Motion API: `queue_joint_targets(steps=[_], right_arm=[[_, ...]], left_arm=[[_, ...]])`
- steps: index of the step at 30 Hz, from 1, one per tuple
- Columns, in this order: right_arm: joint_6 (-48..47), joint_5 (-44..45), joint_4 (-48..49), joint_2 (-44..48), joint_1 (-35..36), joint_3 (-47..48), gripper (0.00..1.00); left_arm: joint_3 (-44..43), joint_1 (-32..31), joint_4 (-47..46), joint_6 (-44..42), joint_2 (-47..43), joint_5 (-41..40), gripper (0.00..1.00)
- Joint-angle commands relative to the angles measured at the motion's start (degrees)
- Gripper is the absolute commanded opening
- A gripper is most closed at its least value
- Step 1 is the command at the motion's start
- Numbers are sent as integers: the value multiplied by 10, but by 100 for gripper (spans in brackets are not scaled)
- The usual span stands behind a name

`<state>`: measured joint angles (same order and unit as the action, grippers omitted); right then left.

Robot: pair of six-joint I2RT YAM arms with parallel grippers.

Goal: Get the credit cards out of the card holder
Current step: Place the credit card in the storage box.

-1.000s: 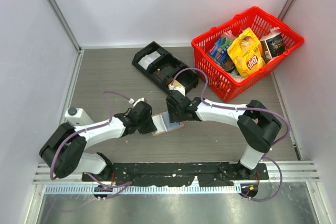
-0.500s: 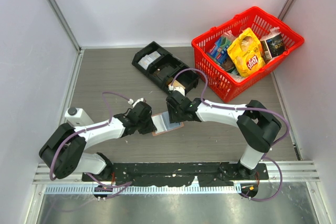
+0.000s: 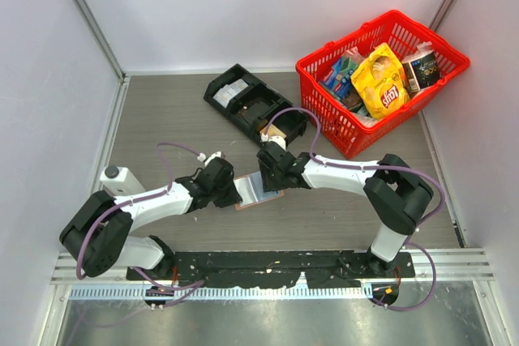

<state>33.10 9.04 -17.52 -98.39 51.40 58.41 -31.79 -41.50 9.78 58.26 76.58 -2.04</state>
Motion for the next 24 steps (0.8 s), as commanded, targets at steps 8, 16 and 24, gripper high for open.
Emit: queue_joint_targets(steps=[8,16,24], right_arm=[[-8,-25,11,33,22,23,41],[-13,-42,13,43,33,35,41],[-9,-63,31,37,42,37,42]], left_arm=[[23,-2,-26,12,16,13,16],[30,-2,-34,16,9,16,16],[46,-2,-44,30,-17,8,16]])
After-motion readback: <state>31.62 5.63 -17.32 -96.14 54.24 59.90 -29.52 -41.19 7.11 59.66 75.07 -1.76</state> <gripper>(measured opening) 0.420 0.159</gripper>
